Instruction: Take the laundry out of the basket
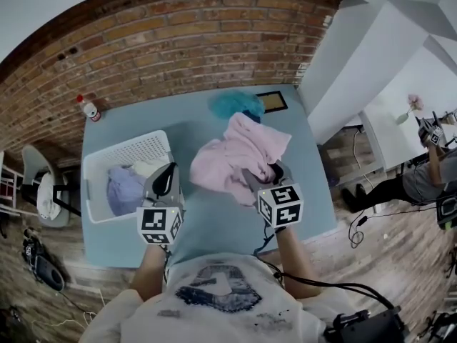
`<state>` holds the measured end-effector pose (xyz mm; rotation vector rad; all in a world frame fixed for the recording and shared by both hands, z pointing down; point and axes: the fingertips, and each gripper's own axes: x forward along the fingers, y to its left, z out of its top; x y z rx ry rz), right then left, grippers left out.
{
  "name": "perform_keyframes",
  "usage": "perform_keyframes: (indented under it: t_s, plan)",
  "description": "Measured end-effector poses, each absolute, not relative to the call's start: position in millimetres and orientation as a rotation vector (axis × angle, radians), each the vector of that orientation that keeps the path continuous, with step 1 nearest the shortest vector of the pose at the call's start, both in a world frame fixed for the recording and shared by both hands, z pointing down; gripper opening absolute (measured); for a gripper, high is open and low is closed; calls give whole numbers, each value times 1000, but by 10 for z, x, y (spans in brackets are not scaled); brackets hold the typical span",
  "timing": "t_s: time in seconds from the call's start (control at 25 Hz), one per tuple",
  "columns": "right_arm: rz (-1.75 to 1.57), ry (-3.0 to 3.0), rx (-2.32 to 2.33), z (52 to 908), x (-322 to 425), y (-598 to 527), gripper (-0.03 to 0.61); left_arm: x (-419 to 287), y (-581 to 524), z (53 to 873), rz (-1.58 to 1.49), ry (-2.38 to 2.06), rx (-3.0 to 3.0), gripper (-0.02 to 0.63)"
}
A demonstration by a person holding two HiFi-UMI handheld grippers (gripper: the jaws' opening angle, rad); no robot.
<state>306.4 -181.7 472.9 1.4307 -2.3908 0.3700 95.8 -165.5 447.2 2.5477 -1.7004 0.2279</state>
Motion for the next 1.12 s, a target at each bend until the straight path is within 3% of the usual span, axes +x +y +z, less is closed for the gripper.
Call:
perform_keyframes:
  t_s: [0.24,0.56,1.12]
  plan:
    - [362,-2370,1415,5102,3066,-1874,266,1043,-1698,4622,246,-1689,2531,-8]
    - [456,-2180,1348,6310,3119,-1881,85,1105,-1697,4737,281,-1671,2520,-8]
    - [501,-2189,1376,6402,3141,-1836,72,1234,-1639,4832,311,-1626,2525,-8]
